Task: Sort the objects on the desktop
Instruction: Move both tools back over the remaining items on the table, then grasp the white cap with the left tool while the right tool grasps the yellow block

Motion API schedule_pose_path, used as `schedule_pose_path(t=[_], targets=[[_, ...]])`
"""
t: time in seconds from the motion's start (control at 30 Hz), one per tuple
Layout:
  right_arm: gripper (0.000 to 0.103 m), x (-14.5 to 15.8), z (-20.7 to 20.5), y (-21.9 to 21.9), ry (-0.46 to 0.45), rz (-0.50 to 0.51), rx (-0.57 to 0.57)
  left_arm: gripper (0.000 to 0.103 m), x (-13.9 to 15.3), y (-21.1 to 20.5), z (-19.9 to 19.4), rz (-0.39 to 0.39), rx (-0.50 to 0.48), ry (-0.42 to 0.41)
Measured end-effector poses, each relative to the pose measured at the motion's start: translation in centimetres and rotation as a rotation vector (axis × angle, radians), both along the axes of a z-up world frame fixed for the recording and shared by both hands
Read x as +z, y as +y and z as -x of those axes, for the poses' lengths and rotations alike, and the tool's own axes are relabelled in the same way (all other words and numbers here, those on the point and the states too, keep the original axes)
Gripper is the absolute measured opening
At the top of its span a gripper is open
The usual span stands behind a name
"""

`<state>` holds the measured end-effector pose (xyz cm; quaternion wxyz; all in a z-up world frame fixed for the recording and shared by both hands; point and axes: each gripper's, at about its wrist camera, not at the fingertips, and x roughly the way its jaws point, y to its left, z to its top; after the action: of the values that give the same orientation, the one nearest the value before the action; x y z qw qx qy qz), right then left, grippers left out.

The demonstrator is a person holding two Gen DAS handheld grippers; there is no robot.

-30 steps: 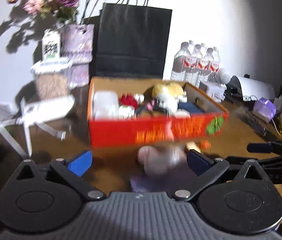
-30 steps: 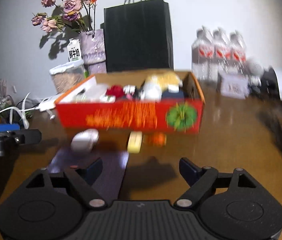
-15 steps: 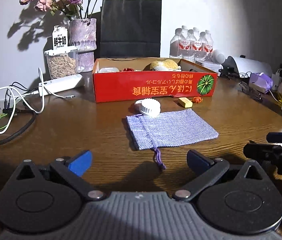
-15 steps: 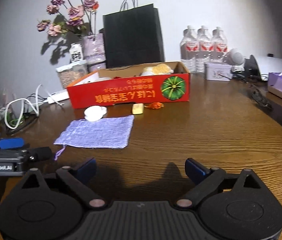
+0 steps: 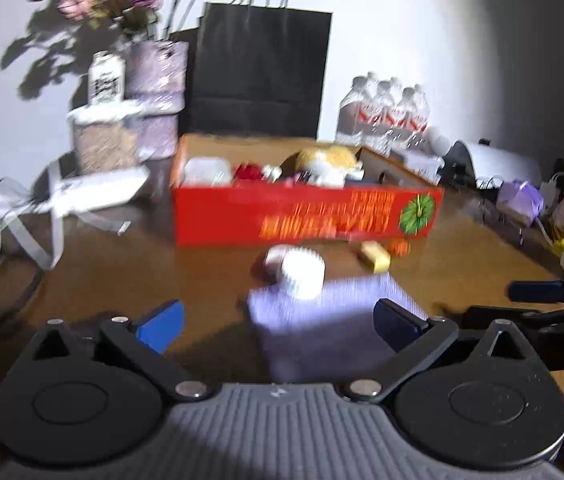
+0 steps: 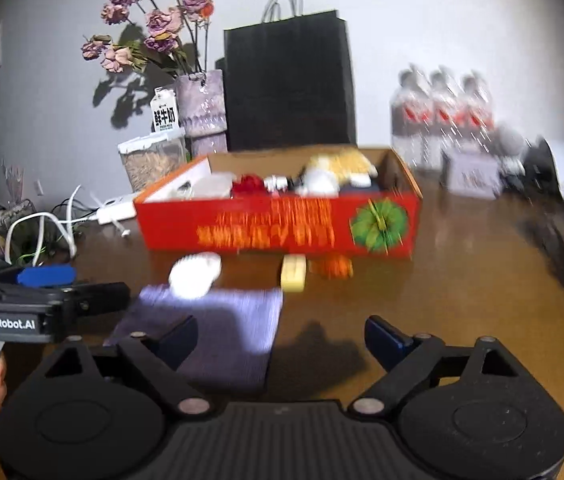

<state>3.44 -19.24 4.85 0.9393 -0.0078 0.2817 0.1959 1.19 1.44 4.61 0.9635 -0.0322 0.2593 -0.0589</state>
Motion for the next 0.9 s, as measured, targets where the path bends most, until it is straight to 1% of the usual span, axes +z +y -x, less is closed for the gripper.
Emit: schedule_pose_path(t=[0.07, 0.1, 0.13, 0.2, 0.27, 0.3, 0.33, 0.37, 0.4, 0.43, 0.47, 0.6, 0.67, 0.8, 0.9], targets=[[0.067, 0.2, -2.8, 1.1, -0.007, 0.023, 0.017, 0.097, 0.3, -0.3, -2.7, -0.006, -0.039, -0.004], [0.064, 0.0, -3.9, 1.4, -0.002, 0.025, 0.034, 0.09, 0.2, -0.5, -3.7, -0.013, -0.064, 0.004], [0.058, -0.2, -5.1, 1.8, 0.017, 0.026, 0.044, 0.077, 0.1, -0.9, -5.0, -0.03, -0.097, 0.025], [0.053, -0.8, -7.5, 2.3, 0.062, 0.023, 0.057, 0.065, -0.4, -1.8, -7.0, -0.08, -0.142, 0.076], [0.041, -1.6, -9.5, 2.9, 0.104, 0.029, 0.063, 0.065, -1.0, -2.2, -8.0, -0.091, -0.159, 0.094], [0.038, -2.0, -10.3, 3.2, 0.118, 0.045, 0.056, 0.063, -1.4, -2.1, -8.2, -0.088, -0.166, 0.098], [0.035, -2.3, -10.9, 3.5, 0.126, 0.059, 0.047, 0.06, -1.6, -2.1, -8.3, -0.085, -0.17, 0.104], [0.035, -2.7, -11.3, 3.8, 0.134, 0.071, 0.047, 0.056, -1.8, -2.1, -8.4, -0.08, -0.172, 0.104], [0.035, -3.0, -11.4, 3.9, 0.119, 0.076, 0.047, 0.049, -2.0, -2.0, -8.5, -0.077, -0.174, 0.106], [0.032, -3.2, -11.4, 4.0, 0.108, 0.088, 0.043, 0.044, -2.3, -2.0, -8.6, -0.078, -0.176, 0.118], [0.022, -3.3, -11.3, 4.2, 0.093, 0.103, 0.036, 0.04, -2.5, -2.0, -8.7, -0.077, -0.174, 0.129], [0.02, -3.3, -10.9, 4.2, 0.079, 0.106, 0.054, 0.039, -2.2, -2.2, -8.6, -0.095, -0.175, 0.113], [0.02, -2.5, -10.3, 4.0, 0.067, 0.09, 0.058, 0.039, -1.6, -2.4, -7.9, -0.11, -0.164, 0.093], [0.02, 0.4, -6.5, 2.5, -0.034, 0.045, 0.056, 0.039, 1.4, -2.1, -5.1, -0.081, -0.16, 0.021], [0.02, 1.6, -3.5, 0.7, -0.049, 0.01, 0.038, 0.039, 3.4, -1.7, -2.4, -0.036, -0.151, -0.016]])
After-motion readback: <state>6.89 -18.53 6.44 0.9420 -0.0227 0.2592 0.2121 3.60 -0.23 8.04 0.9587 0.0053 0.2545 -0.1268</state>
